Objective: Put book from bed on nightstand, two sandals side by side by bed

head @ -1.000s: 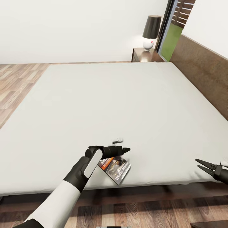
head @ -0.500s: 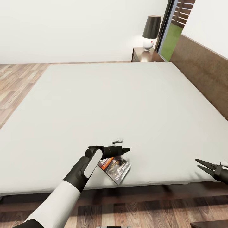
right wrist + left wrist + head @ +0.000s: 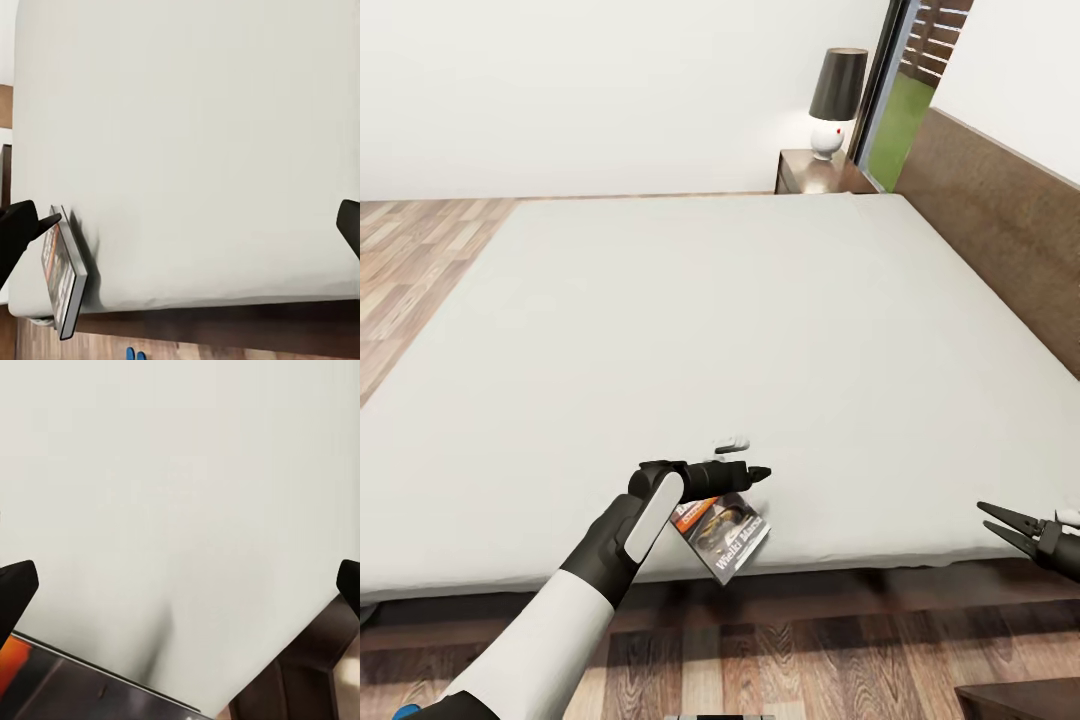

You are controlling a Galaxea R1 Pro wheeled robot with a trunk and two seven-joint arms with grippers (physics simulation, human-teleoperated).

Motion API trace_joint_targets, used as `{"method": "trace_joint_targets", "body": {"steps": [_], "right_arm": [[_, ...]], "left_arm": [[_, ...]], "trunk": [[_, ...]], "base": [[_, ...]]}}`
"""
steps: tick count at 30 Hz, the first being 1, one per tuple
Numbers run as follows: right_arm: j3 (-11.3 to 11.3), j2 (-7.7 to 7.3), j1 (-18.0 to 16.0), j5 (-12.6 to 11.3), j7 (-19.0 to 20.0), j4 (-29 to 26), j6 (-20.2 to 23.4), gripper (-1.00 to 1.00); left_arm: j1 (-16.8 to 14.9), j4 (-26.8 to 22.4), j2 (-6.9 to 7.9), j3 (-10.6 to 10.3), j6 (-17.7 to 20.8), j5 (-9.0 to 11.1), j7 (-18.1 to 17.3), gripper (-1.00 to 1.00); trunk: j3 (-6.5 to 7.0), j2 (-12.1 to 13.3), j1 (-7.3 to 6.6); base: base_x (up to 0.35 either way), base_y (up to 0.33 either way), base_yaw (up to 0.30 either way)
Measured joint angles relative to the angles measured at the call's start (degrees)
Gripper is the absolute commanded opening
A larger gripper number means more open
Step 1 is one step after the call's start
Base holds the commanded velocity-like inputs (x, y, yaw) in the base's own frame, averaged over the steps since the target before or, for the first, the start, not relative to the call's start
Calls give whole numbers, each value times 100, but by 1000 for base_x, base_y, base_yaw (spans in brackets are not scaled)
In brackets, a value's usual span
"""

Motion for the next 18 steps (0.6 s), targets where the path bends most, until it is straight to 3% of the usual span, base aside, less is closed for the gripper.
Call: {"method": "trace_joint_targets", "body": {"steps": [7, 18], "right_arm": [[0, 0, 0, -2, 0, 0, 0, 100], [0, 0, -2, -2, 0, -3, 0, 100]], "left_arm": [[-2, 0, 0, 0, 0, -3, 0, 100], [-1, 0, 0, 0, 0, -2, 0, 100]], "trunk": [[0, 0, 0], [0, 0, 0]], "base": [[0, 0, 0], [-103, 0, 0]]}}
